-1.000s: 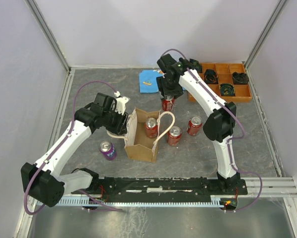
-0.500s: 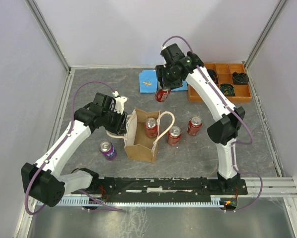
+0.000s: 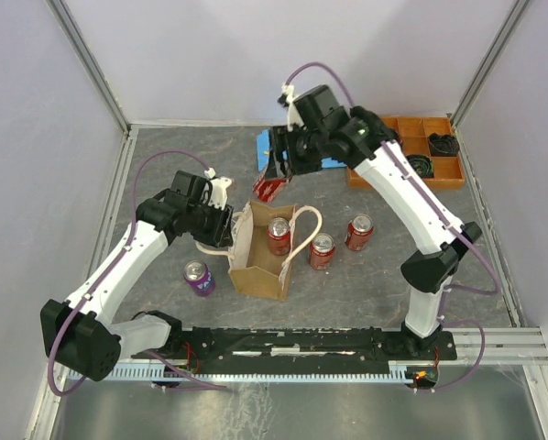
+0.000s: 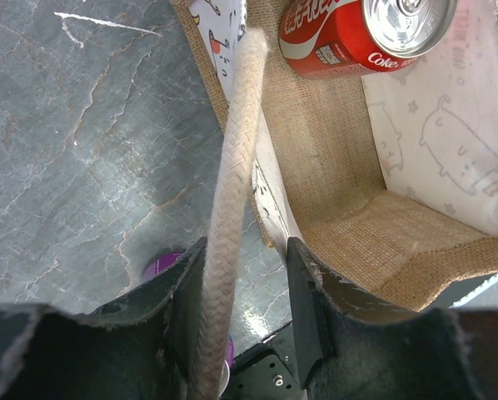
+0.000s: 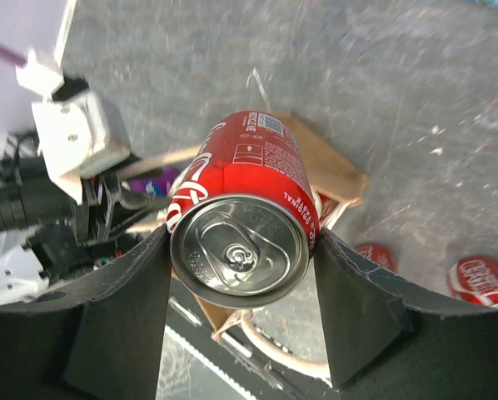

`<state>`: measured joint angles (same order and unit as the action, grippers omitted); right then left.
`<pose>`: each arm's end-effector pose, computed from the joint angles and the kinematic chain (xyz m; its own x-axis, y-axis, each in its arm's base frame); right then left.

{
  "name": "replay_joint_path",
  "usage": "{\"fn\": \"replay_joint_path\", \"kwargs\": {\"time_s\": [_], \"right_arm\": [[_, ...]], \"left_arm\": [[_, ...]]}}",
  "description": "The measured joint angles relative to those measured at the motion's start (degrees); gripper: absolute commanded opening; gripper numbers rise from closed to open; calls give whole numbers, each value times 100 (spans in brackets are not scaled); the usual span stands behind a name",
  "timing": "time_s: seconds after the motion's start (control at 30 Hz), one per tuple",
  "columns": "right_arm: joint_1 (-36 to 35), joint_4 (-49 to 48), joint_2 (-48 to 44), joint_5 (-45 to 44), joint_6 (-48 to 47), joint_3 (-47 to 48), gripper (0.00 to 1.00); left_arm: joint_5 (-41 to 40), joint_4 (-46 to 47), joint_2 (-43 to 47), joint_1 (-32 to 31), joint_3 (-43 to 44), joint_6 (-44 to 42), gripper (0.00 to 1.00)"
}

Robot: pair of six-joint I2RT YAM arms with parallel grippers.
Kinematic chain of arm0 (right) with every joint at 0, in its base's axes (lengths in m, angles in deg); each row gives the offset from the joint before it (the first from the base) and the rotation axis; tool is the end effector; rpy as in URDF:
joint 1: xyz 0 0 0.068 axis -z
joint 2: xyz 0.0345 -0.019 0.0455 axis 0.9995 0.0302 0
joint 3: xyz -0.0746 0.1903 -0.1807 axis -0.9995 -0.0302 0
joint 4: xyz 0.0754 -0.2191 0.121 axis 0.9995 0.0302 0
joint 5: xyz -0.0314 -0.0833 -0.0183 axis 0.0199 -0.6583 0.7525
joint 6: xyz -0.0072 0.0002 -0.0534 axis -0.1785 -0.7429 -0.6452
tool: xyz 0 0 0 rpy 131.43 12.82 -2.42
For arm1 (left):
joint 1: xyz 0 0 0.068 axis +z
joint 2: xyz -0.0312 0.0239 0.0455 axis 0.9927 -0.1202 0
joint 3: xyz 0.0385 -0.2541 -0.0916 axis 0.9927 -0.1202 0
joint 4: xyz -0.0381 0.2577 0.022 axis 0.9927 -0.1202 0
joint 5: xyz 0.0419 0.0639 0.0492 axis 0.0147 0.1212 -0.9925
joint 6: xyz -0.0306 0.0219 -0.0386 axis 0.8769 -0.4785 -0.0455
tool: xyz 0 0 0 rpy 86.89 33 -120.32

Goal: Place the beverage into the canvas bag

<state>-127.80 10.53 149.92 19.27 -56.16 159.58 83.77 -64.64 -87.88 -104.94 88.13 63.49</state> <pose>0.2862 0.2422 0.4495 -0.7810 -0.0628 -0.6213 -0.3968 0.8183 0.4160 0.2087 -0.0940 0.2895 -0.7819 0.3131 -0.5391 0.4930 0.8399 -0.2272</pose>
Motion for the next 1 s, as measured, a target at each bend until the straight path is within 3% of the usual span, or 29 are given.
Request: {"fn": "replay_joint_path", "kwargs": {"time_s": [0.37,1.0], "right_arm": [[-881,116,345,39,2,-352,0],[-1113,28,885,-278,-293,-695,0]], "left_arm": [[129,20,7,13,0,136,45],[186,24,153,90,0,192,45]]}}
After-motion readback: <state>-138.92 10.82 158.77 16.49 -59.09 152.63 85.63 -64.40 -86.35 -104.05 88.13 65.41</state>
